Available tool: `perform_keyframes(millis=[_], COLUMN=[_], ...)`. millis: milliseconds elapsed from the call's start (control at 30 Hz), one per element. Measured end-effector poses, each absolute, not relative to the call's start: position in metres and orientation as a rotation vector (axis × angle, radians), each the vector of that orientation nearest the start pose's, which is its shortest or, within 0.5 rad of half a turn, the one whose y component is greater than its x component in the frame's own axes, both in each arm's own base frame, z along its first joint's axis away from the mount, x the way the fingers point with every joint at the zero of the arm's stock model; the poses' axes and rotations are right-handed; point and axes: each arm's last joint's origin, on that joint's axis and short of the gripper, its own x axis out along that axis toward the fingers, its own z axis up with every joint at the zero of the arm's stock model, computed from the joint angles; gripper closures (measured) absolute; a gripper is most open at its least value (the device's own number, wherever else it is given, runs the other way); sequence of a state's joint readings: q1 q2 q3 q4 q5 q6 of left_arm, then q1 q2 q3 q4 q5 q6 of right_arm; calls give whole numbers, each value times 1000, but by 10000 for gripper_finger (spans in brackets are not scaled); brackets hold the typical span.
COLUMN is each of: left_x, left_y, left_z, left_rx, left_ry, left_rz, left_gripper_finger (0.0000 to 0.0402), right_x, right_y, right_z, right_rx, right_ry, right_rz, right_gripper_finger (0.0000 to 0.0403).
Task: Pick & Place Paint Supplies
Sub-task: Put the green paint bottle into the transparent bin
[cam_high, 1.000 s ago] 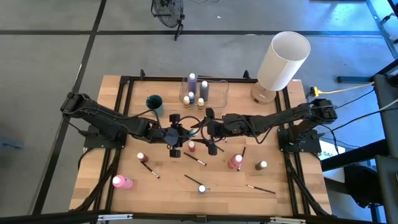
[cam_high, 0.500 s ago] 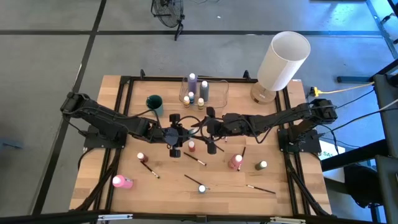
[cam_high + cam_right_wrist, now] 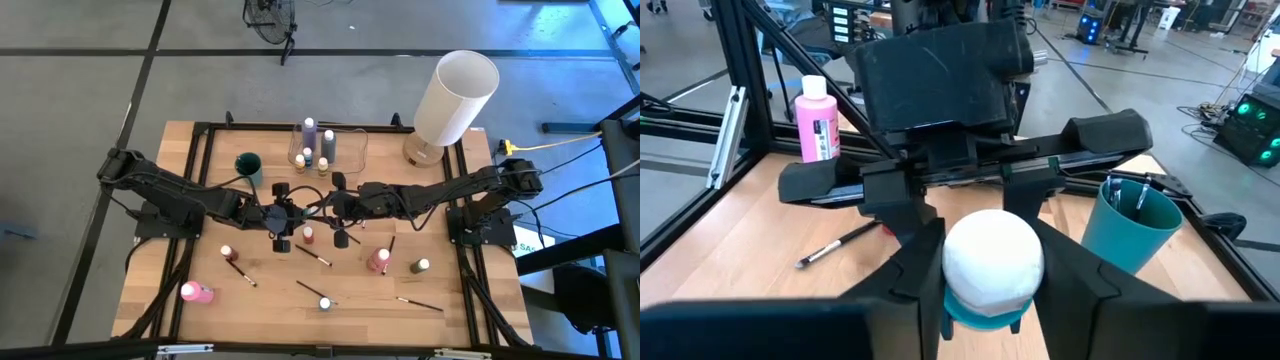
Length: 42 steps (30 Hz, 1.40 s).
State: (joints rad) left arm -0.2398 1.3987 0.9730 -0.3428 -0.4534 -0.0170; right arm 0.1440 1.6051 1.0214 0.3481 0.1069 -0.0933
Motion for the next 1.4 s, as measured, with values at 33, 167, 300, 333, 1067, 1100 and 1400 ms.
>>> perform_keyframes(millis=[33, 167, 300, 333, 1067, 1100, 1400], left_x=[285, 285, 285, 285, 284, 282, 254], left_y=[-57, -56, -56, -56, -56, -56, -61], left_z=[252, 252, 252, 252, 258, 260, 284], left_rx=[246, 251, 257, 263, 414, 431, 478], left_ry=[722, 720, 715, 716, 674, 675, 596], left_rz=[211, 220, 233, 232, 365, 396, 585], left_gripper_finger=[267, 263, 242, 236, 193, 193, 194], right_x=[357, 357, 357, 357, 351, 350, 334], right_y=[49, 49, 49, 49, 44, 43, 36], right_z=[260, 260, 260, 260, 246, 246, 258], right_rx=[-123, -125, -126, -126, -145, -149, -209], right_ry=[232, 232, 232, 234, 393, 403, 431], right_rz=[48, 51, 51, 51, -109, -136, -537], right_gripper_finger=[286, 286, 286, 286, 286, 286, 286])
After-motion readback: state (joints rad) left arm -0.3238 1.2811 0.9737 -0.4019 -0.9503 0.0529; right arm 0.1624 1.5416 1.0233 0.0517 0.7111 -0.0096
